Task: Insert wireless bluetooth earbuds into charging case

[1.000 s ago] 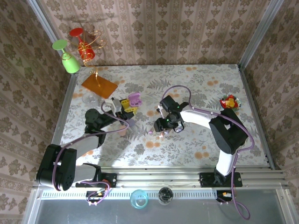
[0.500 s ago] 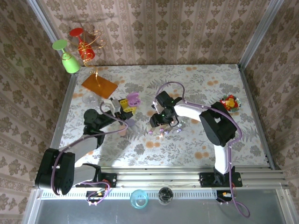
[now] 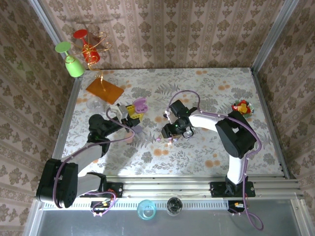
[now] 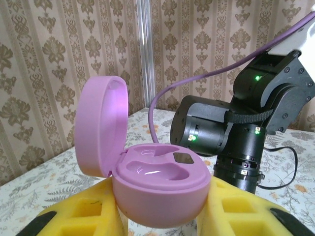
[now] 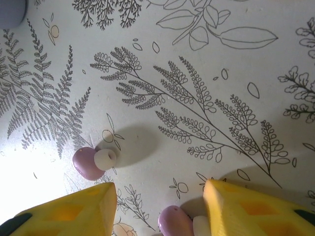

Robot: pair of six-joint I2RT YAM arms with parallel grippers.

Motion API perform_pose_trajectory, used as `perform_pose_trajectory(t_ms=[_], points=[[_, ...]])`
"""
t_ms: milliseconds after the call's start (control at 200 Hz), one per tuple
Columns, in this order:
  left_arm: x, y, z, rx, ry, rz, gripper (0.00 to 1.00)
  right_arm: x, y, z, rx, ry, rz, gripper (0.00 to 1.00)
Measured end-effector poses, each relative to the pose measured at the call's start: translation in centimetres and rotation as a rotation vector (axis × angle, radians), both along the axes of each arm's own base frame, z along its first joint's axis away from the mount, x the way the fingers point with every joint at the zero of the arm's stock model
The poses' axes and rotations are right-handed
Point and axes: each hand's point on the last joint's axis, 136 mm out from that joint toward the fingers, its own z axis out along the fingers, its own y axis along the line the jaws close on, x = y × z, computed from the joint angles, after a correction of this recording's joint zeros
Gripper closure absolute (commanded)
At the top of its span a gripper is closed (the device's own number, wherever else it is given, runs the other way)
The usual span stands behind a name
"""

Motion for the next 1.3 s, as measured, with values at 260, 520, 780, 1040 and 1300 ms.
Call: perform_pose_trajectory(t_ms=[260, 520, 780, 1040, 1300], points=[[0.1, 0.0, -0.5, 0.01, 0.022, 0.002, 0.68, -1.0, -1.2, 0.2, -0.039, 0.021, -0.027, 0.46], [1.4, 1.6, -0.1, 0.0, 0.003, 0.08, 0.68, -0.6, -3.1, 2.3, -0.155, -0.08, -0.095, 0.42], [4.7, 5.3, -0.4, -0.036, -0.002, 0.21, 0.69, -0.5, -2.6, 4.5, -0.357, -0.249, -0.11, 0.45], [6.0, 7.2, 0.1, -0.057, -0.011, 0.258, 0.68, -0.2, -0.8, 4.2, -0.567, -0.346, -0.053, 0.51], [6.0, 7.3, 0.4, -0.058, -0.02, 0.252, 0.68, -0.5, -0.9, 1.6, -0.711, -0.325, 0.003, 0.57]])
